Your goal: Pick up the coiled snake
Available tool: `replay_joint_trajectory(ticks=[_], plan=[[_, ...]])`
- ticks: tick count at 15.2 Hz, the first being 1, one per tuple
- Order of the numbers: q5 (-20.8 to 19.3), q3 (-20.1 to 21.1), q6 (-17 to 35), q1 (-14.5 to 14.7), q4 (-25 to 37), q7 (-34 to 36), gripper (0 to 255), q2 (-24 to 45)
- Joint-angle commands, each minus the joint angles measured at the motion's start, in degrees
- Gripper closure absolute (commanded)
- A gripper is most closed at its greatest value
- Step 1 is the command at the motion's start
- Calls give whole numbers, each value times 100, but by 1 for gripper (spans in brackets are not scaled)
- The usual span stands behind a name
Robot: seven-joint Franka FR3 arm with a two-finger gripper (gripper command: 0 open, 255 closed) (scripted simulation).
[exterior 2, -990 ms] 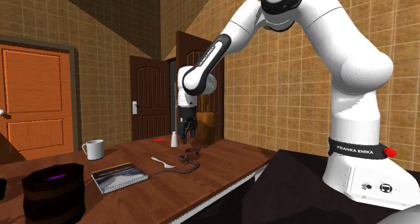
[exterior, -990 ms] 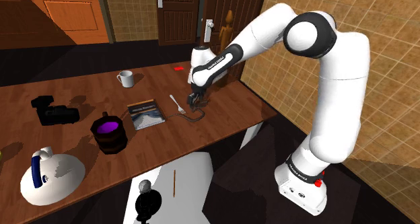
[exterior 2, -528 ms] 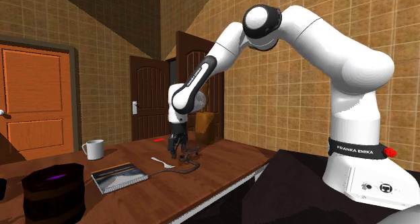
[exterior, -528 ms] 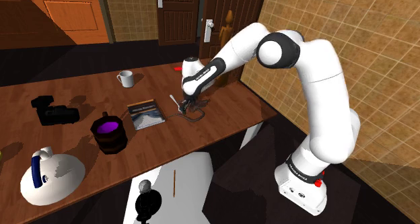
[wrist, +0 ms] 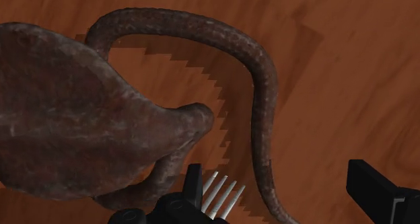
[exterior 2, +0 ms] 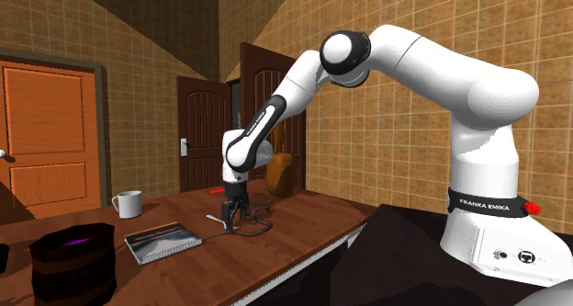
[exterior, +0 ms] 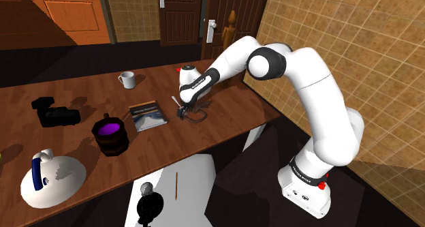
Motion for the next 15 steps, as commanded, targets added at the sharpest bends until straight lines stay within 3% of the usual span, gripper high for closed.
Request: replay_joint_trajectory(ticks=[1, 4, 5, 15], plan=[[-8, -19, 76, -6, 45, -2, 0, 153], [-15, -26, 125, 0, 106, 1, 0, 263], [-14, -24, 96, 5, 145, 2, 255, 273], [-12, -21, 94, -5, 67, 0, 255, 193]])
